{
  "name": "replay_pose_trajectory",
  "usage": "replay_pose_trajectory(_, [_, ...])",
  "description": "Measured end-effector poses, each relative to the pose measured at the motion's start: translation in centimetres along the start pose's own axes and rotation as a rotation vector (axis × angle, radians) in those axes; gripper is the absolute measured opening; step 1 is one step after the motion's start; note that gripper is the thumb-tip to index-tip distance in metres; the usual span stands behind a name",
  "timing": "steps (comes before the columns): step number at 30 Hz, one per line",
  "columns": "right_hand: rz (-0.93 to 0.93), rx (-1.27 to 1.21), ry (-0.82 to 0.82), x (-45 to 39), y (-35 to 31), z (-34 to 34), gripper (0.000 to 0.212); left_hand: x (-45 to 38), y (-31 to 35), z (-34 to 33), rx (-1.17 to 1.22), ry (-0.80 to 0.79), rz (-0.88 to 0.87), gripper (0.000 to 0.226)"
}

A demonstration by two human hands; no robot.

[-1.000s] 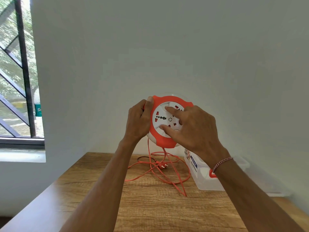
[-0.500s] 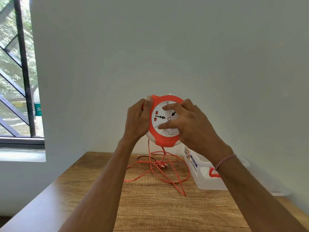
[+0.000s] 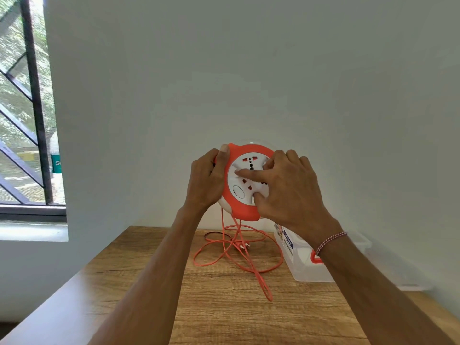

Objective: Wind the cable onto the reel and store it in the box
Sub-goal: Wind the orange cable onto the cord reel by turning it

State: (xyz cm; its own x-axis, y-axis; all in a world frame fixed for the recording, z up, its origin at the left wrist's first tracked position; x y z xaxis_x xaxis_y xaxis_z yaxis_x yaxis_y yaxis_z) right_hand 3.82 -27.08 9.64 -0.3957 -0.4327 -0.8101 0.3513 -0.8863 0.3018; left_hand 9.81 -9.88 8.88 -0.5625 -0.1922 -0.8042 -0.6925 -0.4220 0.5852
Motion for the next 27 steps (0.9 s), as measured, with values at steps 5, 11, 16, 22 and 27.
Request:
replay_pose_trajectory(5, [-0.096, -0.059, -0.004, 0.0, -0.3, -0.2, 0.062, -0.1, -0.1, -0.1, 0.001, -0.019, -0.028, 0.055])
replay_pose_trajectory(11, [-0.206, -0.273, 0.042, -0.2, -0.6, 0.2, 0.073, 0.0, -0.1, -0.5, -0.014, -0.021, -0.033, 0.047])
replay_pose_trajectory(16, [-0.058, -0.203, 0.074, -0.5, 0.0, 0.8, 0.047, 0.0, -0.1, -0.3, -0.011, -0.017, -0.022, 0.051])
replay_pose_trajectory(22, [0.138, -0.227, -0.123, -0.4, 0.5, 0.6, 0.043, 0.0, 0.0, 0.1, -0.006, 0.001, 0.0, 0.052])
replay_pose_trajectory(27, [0.14, -0.048, -0.199, -0.3, -0.3, 0.2, 0.065, 0.0, 0.1, 0.0, -0.019, -0.003, 0.005, 0.054])
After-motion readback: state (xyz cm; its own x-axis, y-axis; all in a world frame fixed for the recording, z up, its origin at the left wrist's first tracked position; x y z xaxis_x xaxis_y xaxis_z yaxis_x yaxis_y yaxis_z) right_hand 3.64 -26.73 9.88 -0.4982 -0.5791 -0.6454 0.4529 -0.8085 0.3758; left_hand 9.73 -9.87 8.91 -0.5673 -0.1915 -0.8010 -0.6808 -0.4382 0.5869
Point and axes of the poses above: each hand's wrist, its own x-axis away from the middle knuckle, its own z-axis out of the back of the hand, y = z × x, the point moved 2 cm from there along -x, towards the middle knuckle, and after that the axes turned 5 degrees about z, right-handed, at the moved point
